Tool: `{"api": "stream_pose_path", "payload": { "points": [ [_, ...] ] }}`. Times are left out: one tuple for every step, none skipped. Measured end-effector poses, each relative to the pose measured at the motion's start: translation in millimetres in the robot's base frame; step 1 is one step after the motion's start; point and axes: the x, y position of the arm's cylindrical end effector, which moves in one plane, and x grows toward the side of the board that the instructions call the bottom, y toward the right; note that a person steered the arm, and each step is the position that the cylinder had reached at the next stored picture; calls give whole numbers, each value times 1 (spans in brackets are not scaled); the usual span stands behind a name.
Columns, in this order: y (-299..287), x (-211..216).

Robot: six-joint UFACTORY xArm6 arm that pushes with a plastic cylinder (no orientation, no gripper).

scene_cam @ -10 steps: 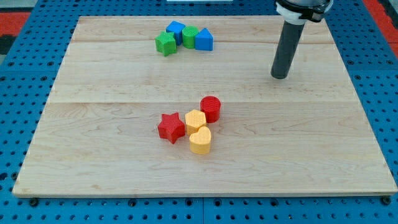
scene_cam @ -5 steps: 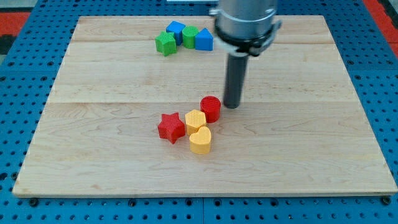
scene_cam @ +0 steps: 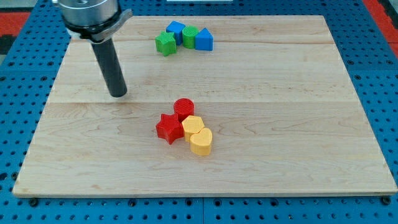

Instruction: Point your arm to the red star

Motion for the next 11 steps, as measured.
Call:
{"api": "stream_pose_path", "payload": {
  "points": [
    [-8, 2],
    [-9, 26],
    [-7, 58],
    [7, 88],
    [15, 88],
    [15, 88],
    [15, 88],
    [21, 101],
    [25, 104],
    [25, 104],
    [25, 104]
  ]
}}
